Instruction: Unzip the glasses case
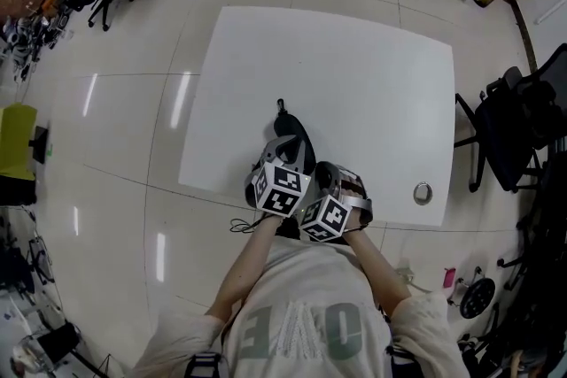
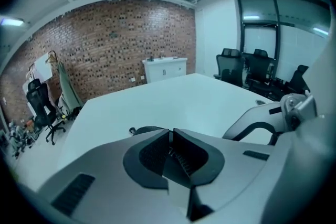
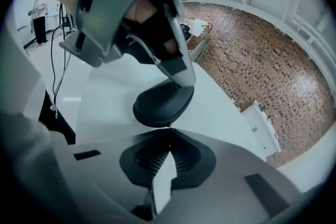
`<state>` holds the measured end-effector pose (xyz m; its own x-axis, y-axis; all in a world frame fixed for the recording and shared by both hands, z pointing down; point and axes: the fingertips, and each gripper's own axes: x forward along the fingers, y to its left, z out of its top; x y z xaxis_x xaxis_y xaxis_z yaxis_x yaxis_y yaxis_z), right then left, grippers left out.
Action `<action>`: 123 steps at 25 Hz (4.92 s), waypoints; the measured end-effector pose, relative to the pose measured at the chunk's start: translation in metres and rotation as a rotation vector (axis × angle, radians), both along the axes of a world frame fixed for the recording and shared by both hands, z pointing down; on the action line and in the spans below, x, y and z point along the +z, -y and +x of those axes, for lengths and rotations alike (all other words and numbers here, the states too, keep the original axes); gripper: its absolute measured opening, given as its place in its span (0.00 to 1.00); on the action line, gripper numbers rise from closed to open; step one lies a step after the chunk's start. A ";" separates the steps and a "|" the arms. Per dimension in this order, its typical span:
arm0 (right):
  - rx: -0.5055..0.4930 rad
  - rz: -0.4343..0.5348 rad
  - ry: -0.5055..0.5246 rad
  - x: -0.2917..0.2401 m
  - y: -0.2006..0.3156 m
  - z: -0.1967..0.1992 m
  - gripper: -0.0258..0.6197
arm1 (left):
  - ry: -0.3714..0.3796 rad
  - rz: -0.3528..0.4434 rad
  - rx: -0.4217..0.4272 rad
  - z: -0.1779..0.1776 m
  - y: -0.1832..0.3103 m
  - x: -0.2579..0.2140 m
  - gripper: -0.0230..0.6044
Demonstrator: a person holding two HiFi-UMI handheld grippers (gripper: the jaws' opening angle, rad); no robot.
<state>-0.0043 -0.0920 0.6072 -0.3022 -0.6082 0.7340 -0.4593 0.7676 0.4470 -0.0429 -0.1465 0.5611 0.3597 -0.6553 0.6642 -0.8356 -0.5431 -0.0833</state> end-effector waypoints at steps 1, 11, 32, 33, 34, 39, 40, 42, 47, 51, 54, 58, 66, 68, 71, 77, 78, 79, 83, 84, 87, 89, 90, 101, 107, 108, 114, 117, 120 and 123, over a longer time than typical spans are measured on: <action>-0.014 -0.002 0.009 -0.002 -0.004 -0.008 0.04 | 0.002 0.004 -0.006 -0.002 0.001 0.001 0.05; -0.060 -0.161 0.151 0.012 -0.026 -0.032 0.04 | -0.114 0.087 -0.029 -0.009 -0.005 0.008 0.05; -0.248 -0.102 0.062 0.012 0.121 -0.040 0.04 | -0.215 0.010 -0.048 -0.002 0.004 0.011 0.04; -0.253 -0.104 0.059 0.011 0.123 -0.045 0.04 | -0.216 0.006 -0.048 -0.005 0.004 0.011 0.04; -0.256 -0.103 0.057 0.010 0.123 -0.047 0.04 | -0.211 0.002 -0.045 -0.006 0.004 0.010 0.04; -0.143 -0.094 0.080 0.000 0.111 -0.022 0.04 | -0.194 0.009 -0.070 -0.008 0.003 0.001 0.04; -0.100 -0.093 0.087 -0.003 0.107 -0.012 0.04 | -0.201 0.011 -0.078 -0.008 0.002 -0.001 0.04; -0.013 -0.087 0.090 -0.007 0.095 0.009 0.04 | -0.216 0.011 -0.083 -0.006 -0.003 -0.004 0.04; 0.160 -0.112 0.120 -0.001 0.041 0.043 0.04 | -0.176 0.003 -0.029 0.006 -0.011 -0.003 0.04; 0.232 -0.159 0.161 0.010 -0.011 0.051 0.04 | -0.098 0.009 0.016 0.008 -0.019 0.005 0.04; 0.246 -0.171 0.177 0.013 -0.035 0.050 0.04 | -0.116 0.061 0.015 0.018 -0.015 -0.013 0.04; 0.276 -0.183 0.222 0.010 -0.037 0.047 0.04 | -0.064 0.070 0.094 0.047 -0.020 -0.009 0.04; 0.263 -0.207 0.226 0.016 -0.039 0.046 0.04 | 0.105 0.042 0.243 0.056 -0.025 0.015 0.04; 0.257 -0.205 0.213 0.016 -0.036 0.052 0.04 | 0.091 0.042 0.243 0.057 -0.027 0.014 0.04; 0.244 -0.180 0.178 0.012 -0.024 0.065 0.04 | 0.090 0.035 0.248 0.057 -0.027 0.015 0.04; -0.008 -0.142 0.053 0.003 0.016 0.070 0.04 | 0.071 0.022 0.252 0.062 -0.028 0.015 0.04; -0.073 -0.137 0.029 0.003 0.021 0.067 0.04 | 0.072 0.019 0.253 0.063 -0.027 0.014 0.04; -0.135 -0.132 0.007 0.003 0.026 0.064 0.04 | 0.075 0.015 0.254 0.064 -0.025 0.014 0.04; -0.297 -0.128 -0.056 0.005 0.040 0.053 0.04 | 0.088 0.001 0.257 0.065 -0.021 0.015 0.04; -0.311 -0.132 -0.059 0.006 0.040 0.052 0.04 | 0.091 -0.002 0.258 0.065 -0.020 0.016 0.04; -0.297 -0.143 -0.028 0.008 0.040 0.051 0.04 | 0.100 -0.009 0.261 0.064 -0.020 0.017 0.04; -0.262 -0.139 0.003 0.007 0.041 0.049 0.04 | 0.087 -0.017 0.261 0.061 -0.020 0.017 0.04; -0.235 -0.136 0.021 0.006 0.041 0.048 0.04 | 0.056 -0.024 0.252 0.059 -0.019 0.015 0.04; 0.325 -0.089 0.680 -0.079 0.050 0.092 0.13 | -0.459 0.114 -0.079 -0.004 0.014 -0.062 0.04; 0.753 -0.054 1.402 -0.135 0.057 0.131 0.13 | -0.727 0.341 -0.295 -0.055 0.026 -0.108 0.04; 0.787 -0.009 1.385 -0.137 0.054 0.134 0.13 | -0.720 0.354 -0.289 -0.058 0.023 -0.110 0.04; 0.768 0.143 1.202 -0.158 0.028 0.113 0.04 | -0.707 0.370 -0.205 -0.065 0.007 -0.120 0.04; 0.754 0.187 1.173 -0.171 0.007 0.106 0.04 | -0.726 0.380 -0.171 -0.068 -0.012 -0.127 0.04; 0.718 0.238 1.163 -0.190 -0.019 0.101 0.04 | -0.754 0.417 -0.154 -0.073 -0.036 -0.143 0.04; 0.682 0.283 1.146 -0.204 -0.063 0.097 0.04 | -0.730 0.470 -0.126 -0.081 -0.075 -0.157 0.04</action>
